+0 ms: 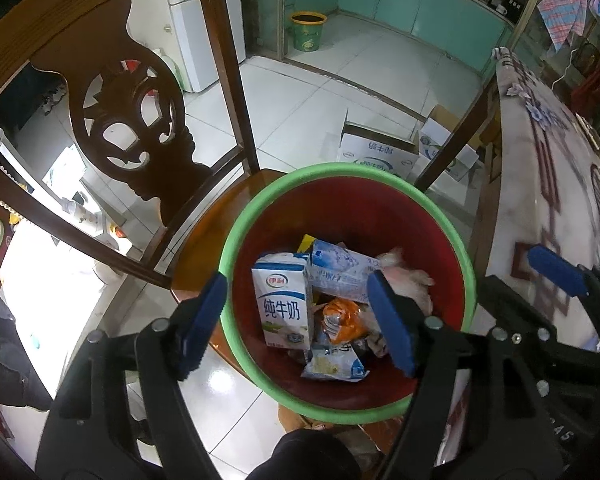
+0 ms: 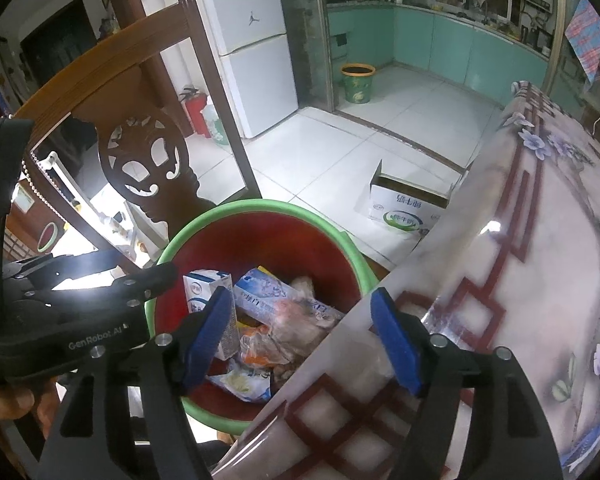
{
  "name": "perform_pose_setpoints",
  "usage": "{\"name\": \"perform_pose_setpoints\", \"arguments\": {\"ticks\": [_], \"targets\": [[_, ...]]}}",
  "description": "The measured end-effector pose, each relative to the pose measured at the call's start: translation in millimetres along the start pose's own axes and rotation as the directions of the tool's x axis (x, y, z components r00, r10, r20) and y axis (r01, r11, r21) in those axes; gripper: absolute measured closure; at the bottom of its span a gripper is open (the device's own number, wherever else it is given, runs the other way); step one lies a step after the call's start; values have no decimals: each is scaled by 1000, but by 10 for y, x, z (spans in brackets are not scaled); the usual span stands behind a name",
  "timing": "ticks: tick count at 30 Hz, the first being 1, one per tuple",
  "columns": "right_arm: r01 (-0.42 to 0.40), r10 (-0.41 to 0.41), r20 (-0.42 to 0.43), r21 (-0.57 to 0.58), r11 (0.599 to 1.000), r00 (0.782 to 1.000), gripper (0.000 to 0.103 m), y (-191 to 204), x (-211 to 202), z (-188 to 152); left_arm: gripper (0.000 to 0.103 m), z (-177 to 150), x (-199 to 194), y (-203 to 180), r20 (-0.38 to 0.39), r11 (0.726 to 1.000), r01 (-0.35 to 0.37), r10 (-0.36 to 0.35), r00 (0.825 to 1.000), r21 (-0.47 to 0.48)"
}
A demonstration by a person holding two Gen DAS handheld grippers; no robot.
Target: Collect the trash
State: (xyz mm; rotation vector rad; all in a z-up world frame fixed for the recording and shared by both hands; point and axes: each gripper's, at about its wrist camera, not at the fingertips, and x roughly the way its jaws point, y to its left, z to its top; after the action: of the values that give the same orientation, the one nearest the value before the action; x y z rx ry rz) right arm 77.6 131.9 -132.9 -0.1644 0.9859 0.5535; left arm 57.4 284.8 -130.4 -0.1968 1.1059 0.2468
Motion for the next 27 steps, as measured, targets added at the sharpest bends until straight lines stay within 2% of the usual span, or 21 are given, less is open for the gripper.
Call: {"name": "perform_pose_setpoints", "arguments": {"ticks": [8, 15, 23, 27], "targets": [[14, -15, 32, 14, 1000, 999, 33, -101, -184, -57, 33, 29, -35, -101, 5, 1000, 0, 0, 1000, 10], [30, -35, 88, 57, 998, 995, 26, -297, -540, -161, 33, 69, -177, -284, 40, 1000, 11, -12, 999, 25], [81, -96, 158, 99, 992, 983, 24, -657, -1068, -343, 33, 103, -366, -583, 83, 998, 27, -32, 996, 56], [122, -141, 187, 109, 987, 972, 21, -827, -1308, -463, 30, 123, -502, -785, 117, 996, 71, -76, 990, 46]]}}
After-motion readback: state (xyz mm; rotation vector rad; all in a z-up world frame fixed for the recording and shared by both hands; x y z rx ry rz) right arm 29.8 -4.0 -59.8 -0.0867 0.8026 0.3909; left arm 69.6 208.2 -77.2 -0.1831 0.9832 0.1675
